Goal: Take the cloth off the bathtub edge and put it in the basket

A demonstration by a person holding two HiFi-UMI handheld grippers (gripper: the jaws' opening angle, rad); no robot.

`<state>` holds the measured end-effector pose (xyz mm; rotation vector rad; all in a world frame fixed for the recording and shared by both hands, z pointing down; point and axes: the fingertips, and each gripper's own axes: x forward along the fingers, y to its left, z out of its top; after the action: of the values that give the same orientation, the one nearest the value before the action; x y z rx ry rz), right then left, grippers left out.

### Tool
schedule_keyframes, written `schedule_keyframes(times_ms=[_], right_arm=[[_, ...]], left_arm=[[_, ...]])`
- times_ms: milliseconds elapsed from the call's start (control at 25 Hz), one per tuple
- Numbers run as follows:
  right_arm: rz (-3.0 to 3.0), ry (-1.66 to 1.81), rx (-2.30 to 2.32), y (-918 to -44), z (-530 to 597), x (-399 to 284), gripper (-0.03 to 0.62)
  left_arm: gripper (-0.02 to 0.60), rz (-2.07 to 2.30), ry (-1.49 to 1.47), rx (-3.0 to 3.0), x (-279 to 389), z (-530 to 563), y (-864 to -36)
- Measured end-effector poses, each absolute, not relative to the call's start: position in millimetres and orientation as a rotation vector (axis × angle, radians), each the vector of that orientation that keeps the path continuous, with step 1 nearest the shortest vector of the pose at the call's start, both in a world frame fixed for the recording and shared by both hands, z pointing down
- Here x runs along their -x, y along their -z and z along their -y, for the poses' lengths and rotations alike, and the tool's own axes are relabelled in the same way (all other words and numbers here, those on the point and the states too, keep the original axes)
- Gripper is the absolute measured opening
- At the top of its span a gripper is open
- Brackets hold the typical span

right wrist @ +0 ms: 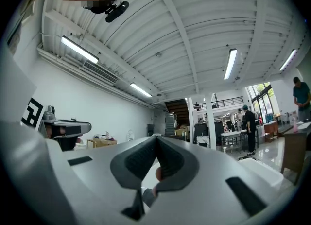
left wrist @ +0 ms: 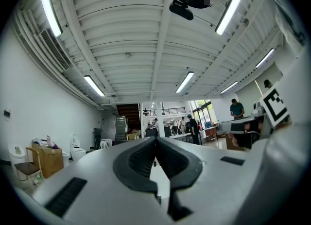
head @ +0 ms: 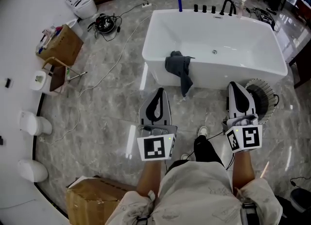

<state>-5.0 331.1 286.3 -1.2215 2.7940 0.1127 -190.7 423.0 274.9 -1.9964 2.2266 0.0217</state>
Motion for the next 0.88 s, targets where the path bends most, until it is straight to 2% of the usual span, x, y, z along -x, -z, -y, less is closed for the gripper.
schedule_keyframes(times_ms=[480, 880], right_arm=[[-2.748, -0.028, 1.242, -291, -192, -10, -0.011], [-2.72, 0.039, 1.256, -305, -80, -48, -0.011]], left_arm=[[0.003, -2.21, 0.029, 2.011, 178, -282, -271], [0.003, -2.198, 0.071, 2.022, 147, -168, -279]])
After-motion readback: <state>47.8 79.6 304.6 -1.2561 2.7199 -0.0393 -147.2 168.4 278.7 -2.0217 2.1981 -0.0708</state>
